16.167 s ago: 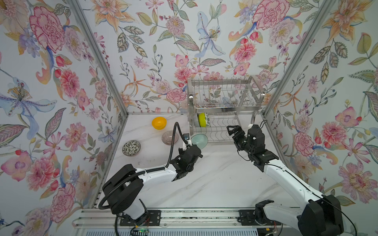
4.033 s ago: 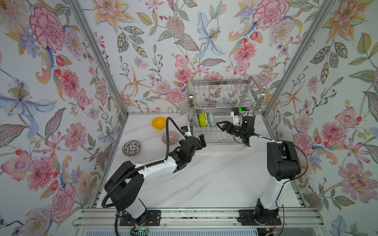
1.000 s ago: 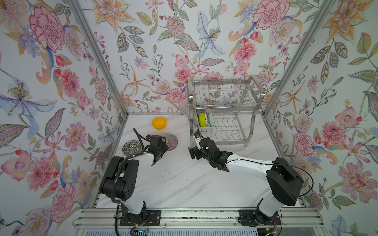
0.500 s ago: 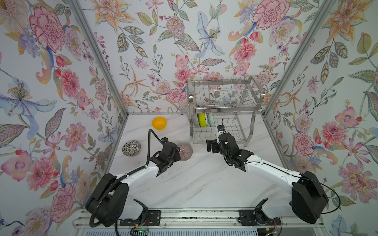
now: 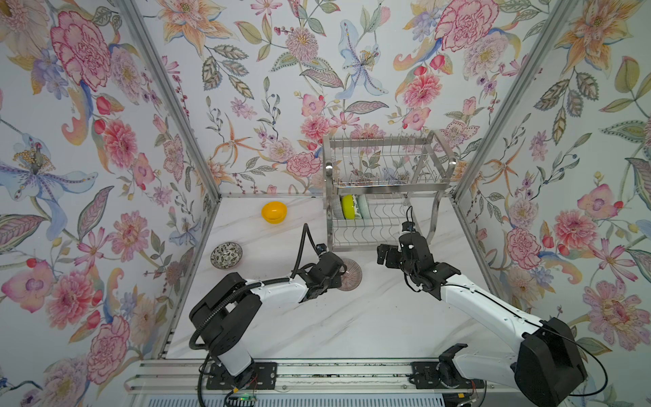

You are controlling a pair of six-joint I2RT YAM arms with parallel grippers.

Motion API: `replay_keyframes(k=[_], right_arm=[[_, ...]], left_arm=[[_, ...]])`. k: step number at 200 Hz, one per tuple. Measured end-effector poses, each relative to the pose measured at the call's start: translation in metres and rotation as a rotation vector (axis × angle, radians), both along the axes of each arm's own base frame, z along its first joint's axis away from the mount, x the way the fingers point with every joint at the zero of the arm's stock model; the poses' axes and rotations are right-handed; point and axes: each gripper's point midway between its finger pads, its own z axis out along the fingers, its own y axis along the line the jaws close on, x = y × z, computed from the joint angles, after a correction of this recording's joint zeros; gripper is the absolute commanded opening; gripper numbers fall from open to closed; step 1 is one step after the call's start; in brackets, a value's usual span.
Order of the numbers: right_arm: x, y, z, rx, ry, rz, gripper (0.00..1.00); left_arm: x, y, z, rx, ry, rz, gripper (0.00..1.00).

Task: Load the bowls into the dish rack
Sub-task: 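Move the left gripper down toward the purple-striped bowl on the table, then grasp the purple-striped bowl rim with the left gripper and tilt it up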

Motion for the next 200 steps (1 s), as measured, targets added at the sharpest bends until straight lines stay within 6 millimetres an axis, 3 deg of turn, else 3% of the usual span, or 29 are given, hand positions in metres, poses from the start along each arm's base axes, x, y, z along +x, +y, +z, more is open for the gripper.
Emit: replay_keyframes(k=[53, 95, 139, 200], right_arm=[[-0.008, -0.013, -0.009, 0.049, 0.053, -0.033, 0.99], [-0.009, -0.013, -0.016, 0.087, 0.094, -0.047, 0.98], [-0.015, -0.008, -0.042, 0.090, 0.192, -0.037, 0.98], [-0.021, 0.003, -0.060, 0.129, 0.274, -0.011, 0.87]], left_arm=[[0.008, -0.033, 0.002, -0.011, -0.010, -0.043, 0.04], [0.009, -0.037, -0.001, -0.007, -0.005, -0.048, 0.17], [0.013, -0.042, 0.007, -0.024, -0.021, -0.049, 0.23], [0.014, -0.043, 0.008, -0.013, -0.029, -0.063, 0.43]])
